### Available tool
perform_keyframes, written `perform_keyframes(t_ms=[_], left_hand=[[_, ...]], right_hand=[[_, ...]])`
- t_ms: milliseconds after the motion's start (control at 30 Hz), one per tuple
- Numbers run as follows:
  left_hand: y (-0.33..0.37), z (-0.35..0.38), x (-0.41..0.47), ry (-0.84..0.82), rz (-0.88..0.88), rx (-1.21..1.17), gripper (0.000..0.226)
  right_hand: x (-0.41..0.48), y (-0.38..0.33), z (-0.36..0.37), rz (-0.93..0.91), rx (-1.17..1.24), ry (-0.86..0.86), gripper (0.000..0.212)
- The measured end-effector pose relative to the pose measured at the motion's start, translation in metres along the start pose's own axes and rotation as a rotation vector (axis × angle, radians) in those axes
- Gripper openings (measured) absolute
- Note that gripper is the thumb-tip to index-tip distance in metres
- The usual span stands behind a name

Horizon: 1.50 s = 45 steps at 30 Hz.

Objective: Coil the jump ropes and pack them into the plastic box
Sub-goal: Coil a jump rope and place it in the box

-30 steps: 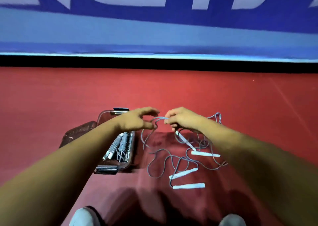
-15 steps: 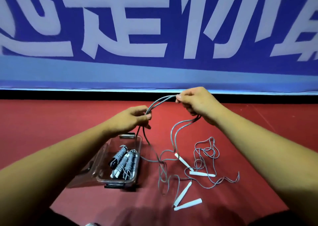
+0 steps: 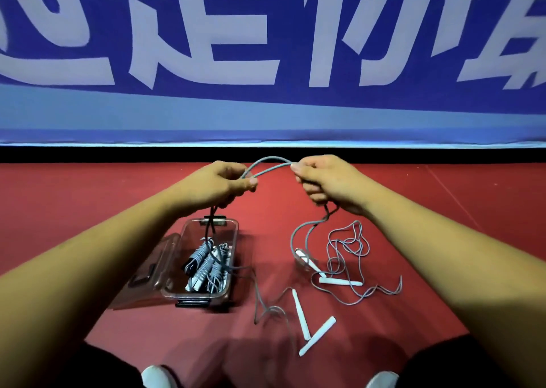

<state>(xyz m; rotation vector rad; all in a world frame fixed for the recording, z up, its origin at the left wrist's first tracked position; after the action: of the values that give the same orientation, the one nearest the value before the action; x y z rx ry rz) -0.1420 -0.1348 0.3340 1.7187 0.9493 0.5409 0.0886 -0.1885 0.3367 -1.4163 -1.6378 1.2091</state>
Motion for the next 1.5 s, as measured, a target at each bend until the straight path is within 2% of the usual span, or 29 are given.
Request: perform_keyframes(t_ms=[100, 167, 233, 300, 333, 367, 400, 433, 467, 567, 600, 667, 767, 900, 967, 1033, 1067, 1100, 1133, 1167, 1200, 1267, 1300, 1400, 1500], left_hand=[[-0.024, -0.012, -0.004, -0.199, -0.181, 0.154, 0.026], [-0.038, -0.014, -0.008, -0.248, -0.266, 0.181, 0.031], [-0.041, -0.013, -0.008, -0.184, -0.283, 0.072, 0.03], [-0.034, -0.007, -0.004, -0.144, -0.247, -0.03, 0.029], [-0.026, -0.003, -0.004, -0.141, -0.211, -0.013, 0.029], [-0.018, 0.005, -0.001, -0.154, -0.18, 0.038, 0.029], [-0.008, 0.013, -0.001, -0.167, -0.149, 0.098, 0.029], [-0.001, 0.021, 0.0, -0.185, -0.121, 0.143, 0.028], [0.005, 0.028, 0.001, -0.196, -0.102, 0.169, 0.028], [0.01, 0.032, 0.007, -0.132, -0.082, 0.159, 0.021], [0.008, 0.029, 0.009, -0.11, -0.081, 0.129, 0.017], [0.005, 0.021, 0.009, -0.084, -0.059, 0.102, 0.013], [-0.012, 0.011, 0.009, -0.086, -0.09, 0.075, 0.01], [-0.032, 0.008, 0.003, -0.124, -0.181, 0.193, 0.02], [-0.03, 0.015, 0.0, -0.12, -0.18, 0.067, 0.02], [-0.018, 0.02, 0.0, -0.087, -0.163, -0.043, 0.021], [-0.011, 0.021, 0.0, -0.068, -0.143, -0.021, 0.022], [-0.003, 0.023, 0.001, -0.063, -0.116, 0.029, 0.021], [0.004, 0.024, 0.003, -0.074, -0.088, 0.082, 0.02], [0.01, 0.027, 0.002, -0.097, -0.073, 0.114, 0.019], [0.015, 0.029, 0.002, -0.119, -0.075, 0.12, 0.016], [0.019, 0.031, 0.003, -0.131, -0.074, 0.142, 0.013], [0.019, 0.029, 0.004, -0.111, -0.061, 0.165, 0.014], [0.006, 0.017, 0.008, -0.057, -0.026, 0.169, 0.01], [-0.031, 0.009, 0.008, -0.15, -0.151, 0.34, 0.015]], right_hand=[[0.004, 0.001, -0.019, 0.016, 0.036, 0.197, 0.033], [0.005, 0.007, -0.025, 0.069, 0.034, 0.315, 0.033], [0.006, 0.014, -0.029, 0.119, -0.122, 0.336, 0.03], [0.003, 0.017, -0.031, 0.163, -0.428, 0.244, 0.006], [0.001, 0.012, -0.03, 0.173, -0.628, 0.179, 0.034], [0.0, 0.012, -0.029, 0.134, -0.781, 0.102, 0.07], [0.001, 0.008, -0.024, 0.061, -0.794, 0.037, 0.094], [-0.001, 0.001, -0.015, 0.0, -0.728, -0.025, 0.101], [0.0, -0.002, -0.006, -0.03, -0.632, -0.104, 0.094], [0.002, 0.0, 0.017, -0.073, -0.5, -0.227, 0.026], [0.003, 0.002, 0.021, -0.077, -0.421, -0.225, 0.011], [0.003, -0.003, 0.019, -0.072, -0.251, -0.15, 0.016], [0.005, -0.016, 0.003, -0.102, 0.023, 0.092, 0.024], [0.008, -0.006, -0.009, -0.035, 0.119, 0.365, 0.028], [0.01, 0.002, -0.016, 0.024, -0.039, 0.424, 0.026], [0.008, 0.004, -0.026, 0.047, -0.486, 0.39, 0.011], [0.005, 0.003, -0.027, 0.04, -0.701, 0.332, 0.024], [0.003, 0.001, -0.026, 0.003, -0.818, 0.247, 0.05], [0.0, -0.001, -0.02, -0.044, -0.826, 0.149, 0.069], [-0.002, -0.004, -0.011, -0.088, -0.806, 0.06, 0.074], [-0.004, -0.008, -0.002, -0.126, -0.764, -0.021, 0.064], [-0.003, -0.011, 0.011, -0.153, -0.678, -0.083, 0.024], [-0.004, -0.014, 0.015, -0.16, -0.614, -0.082, 0.016], [-0.002, -0.021, 0.01, -0.198, -0.367, 0.029, 0.022], [0.003, -0.03, -0.005, -0.223, -0.053, 0.296, 0.029]])
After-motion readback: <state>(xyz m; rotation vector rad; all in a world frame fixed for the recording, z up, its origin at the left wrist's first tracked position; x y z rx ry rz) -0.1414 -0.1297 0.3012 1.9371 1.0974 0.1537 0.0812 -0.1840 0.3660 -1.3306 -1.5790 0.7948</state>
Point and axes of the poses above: each hand's wrist, its own x-axis towards the middle knuckle, its own z-axis out of the palm, y = z × x, the point moved 1 cm from there along x, towards the middle knuckle, and after that the axes turned 9 degrees about -x, right-handed, at the moved point
